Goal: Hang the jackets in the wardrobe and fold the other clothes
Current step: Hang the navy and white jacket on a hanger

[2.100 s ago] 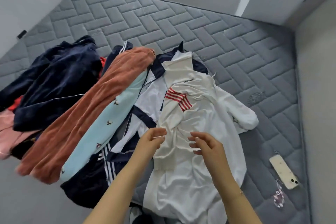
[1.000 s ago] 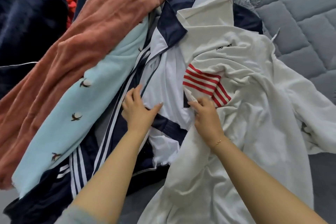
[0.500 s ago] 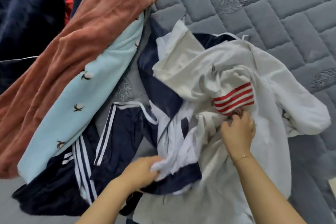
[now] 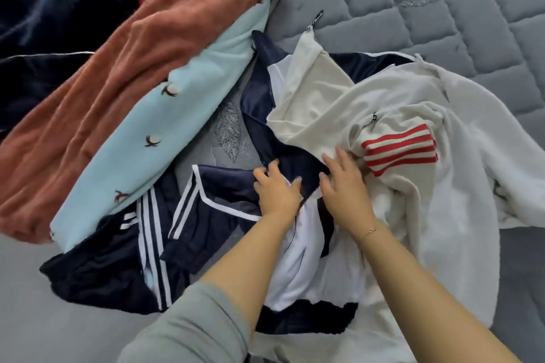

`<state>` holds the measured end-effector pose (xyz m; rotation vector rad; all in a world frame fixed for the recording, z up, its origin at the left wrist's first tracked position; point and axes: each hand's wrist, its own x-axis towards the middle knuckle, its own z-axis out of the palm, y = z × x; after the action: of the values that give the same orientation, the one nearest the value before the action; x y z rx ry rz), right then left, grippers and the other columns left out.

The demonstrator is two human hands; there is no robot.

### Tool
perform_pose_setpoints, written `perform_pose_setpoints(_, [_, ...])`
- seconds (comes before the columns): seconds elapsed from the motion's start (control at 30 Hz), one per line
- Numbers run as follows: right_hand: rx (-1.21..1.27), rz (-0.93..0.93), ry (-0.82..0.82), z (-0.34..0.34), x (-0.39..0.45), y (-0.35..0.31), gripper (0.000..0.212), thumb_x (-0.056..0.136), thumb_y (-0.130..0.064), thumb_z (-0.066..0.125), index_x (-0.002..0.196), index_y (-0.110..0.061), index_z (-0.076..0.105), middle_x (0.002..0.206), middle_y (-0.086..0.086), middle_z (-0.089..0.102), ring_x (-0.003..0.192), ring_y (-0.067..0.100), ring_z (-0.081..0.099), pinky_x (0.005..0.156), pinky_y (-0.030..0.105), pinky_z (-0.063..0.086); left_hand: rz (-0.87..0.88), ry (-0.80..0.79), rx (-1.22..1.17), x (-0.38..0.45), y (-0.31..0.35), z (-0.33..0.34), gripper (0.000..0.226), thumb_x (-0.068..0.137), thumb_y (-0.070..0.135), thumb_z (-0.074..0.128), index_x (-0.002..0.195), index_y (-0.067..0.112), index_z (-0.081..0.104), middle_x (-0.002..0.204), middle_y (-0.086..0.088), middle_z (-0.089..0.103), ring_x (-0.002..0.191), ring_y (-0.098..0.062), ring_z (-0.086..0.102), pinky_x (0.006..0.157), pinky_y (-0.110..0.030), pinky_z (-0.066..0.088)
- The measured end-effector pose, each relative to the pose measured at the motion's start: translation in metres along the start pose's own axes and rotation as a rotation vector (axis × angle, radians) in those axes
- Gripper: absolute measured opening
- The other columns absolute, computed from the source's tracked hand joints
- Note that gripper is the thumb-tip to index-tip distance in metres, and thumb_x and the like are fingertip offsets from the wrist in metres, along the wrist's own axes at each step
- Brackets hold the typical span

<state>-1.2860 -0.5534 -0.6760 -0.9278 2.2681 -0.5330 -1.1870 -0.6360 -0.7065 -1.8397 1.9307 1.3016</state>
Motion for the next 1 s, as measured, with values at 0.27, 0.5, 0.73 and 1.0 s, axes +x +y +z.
perform_pose_setpoints(0.27, [0.102,0.15,0.092,-0.012,-0.004,0.013,0.052,0.097,-0.013,0.046,0.146,-0.001,0.036,0.158,0.011,0.027,0.145,0.022,0.024,0.115,0.024,0.016,-0.271,-0.01,-0.855,-0.031,-0.046,-0.064,0.057,0.084,0.07,0.05,0.113,0.023,0.065,0.112,0.002,0.07,0.106,-0.021,0.066,0.095,-0.042,0.05])
perform_pose_setpoints(0.5, [0.447,0.097,0.086,-0.013,-0.088,-0.071,0.028,0.094,-0.022,0.056,0.121,-0.014,0.058,0.113,-0.011,0.056,0.116,0.013,0.05,0.096,0.028,0.04,0.054,-0.239,-0.994,-0.131,-0.041,-0.161,0.05,0.073,0.033,0.083,0.117,0.015,0.068,0.115,-0.011,0.071,0.104,-0.028,0.069,0.076,-0.029,0.057])
perform_pose_setpoints(0.73, [1.035,0.215,-0.147,-0.036,-0.186,-0.181,0.044,0.087,-0.046,0.065,0.126,-0.029,0.052,0.106,-0.018,0.07,0.094,-0.008,0.065,0.085,0.02,0.048,0.07,-0.471,-1.182,-0.238,-0.035,-0.243,0.047,0.087,0.053,0.061,0.115,0.018,0.072,0.124,-0.014,0.066,0.116,-0.03,0.063,0.095,-0.041,0.05])
perform_pose_setpoints(1.0, [1.289,0.173,-0.137,-0.078,-0.322,-0.276,0.024,0.069,-0.022,0.055,0.093,-0.019,0.052,0.094,0.006,0.047,0.086,0.023,0.042,0.071,0.038,0.037,0.227,-0.285,-1.467,-0.36,-0.114,-0.374,0.043,0.087,0.046,0.064,0.116,0.015,0.072,0.126,-0.012,0.065,0.116,-0.029,0.063,0.088,-0.041,0.056])
